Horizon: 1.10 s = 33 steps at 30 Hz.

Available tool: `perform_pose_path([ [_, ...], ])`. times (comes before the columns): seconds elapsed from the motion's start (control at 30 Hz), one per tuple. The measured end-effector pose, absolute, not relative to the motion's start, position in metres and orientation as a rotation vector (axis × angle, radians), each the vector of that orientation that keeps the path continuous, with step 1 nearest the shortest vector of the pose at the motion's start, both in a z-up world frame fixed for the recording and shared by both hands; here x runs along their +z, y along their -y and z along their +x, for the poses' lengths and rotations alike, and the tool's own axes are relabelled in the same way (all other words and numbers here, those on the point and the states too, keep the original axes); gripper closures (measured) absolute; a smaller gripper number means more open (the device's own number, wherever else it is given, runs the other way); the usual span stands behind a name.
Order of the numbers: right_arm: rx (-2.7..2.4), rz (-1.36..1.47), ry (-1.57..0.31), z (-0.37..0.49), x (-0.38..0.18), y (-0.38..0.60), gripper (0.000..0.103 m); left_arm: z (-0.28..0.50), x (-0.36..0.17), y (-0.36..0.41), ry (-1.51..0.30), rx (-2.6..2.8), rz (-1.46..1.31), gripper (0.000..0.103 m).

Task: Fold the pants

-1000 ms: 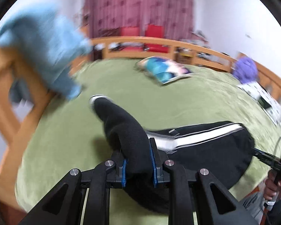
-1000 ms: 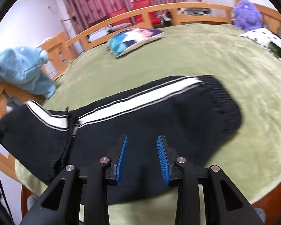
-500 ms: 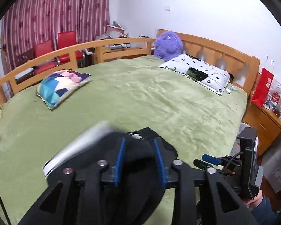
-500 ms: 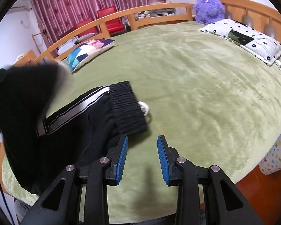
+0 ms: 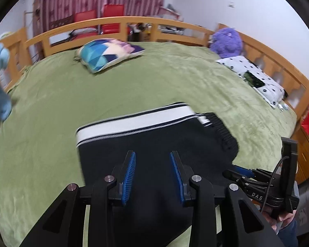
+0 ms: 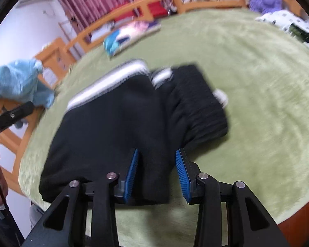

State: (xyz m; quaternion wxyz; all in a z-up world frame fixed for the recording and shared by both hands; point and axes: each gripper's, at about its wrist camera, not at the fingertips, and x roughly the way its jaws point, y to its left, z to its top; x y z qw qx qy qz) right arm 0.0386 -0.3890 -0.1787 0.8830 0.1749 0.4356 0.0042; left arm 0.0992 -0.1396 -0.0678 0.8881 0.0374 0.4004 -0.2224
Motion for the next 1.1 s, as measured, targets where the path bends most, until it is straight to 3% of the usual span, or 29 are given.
perform_pose_path([
  [0.07, -0.025, 0.302, -0.923, 0.04, -0.184, 0.377, 0.069, 0.097, -0.071, 0.129, -0.836, -0.456, 0.062, 0.071],
  [0.17, -0.042, 0.209, -0.894, 0.034, -0.178, 0.36, 0.086, 0.093, -0.073, 0.119, -0.836, -0.445, 0.061, 0.07],
  [0.33, -0.059, 0.182, -0.841, 0.029, -0.161, 0.348, 0.09, 0.081, -0.069, 0.099, -0.811, -0.433, 0.069, 0.057],
  [0.43, -0.075, 0.239, -0.807, 0.029, -0.147, 0.357, 0.09, 0.079, -0.07, 0.084, -0.806, -0.416, 0.063, 0.051],
  [0.7, -0.158, 0.355, -0.687, 0.021, -0.113, 0.414, 0.09, 0.089, -0.083, 0.043, -0.849, -0.401, -0.029, 0.048],
  [0.87, -0.212, 0.281, -0.821, 0.028, -0.162, 0.422, 0.079, 0.093, -0.102, 0.035, -0.891, -0.413, -0.068, 0.045],
  [1.1, -0.184, 0.178, -0.657, -0.008, -0.134, 0.396, 0.072, 0.093, -0.134, 0.066, -0.982, -0.483, -0.052, 0.045],
])
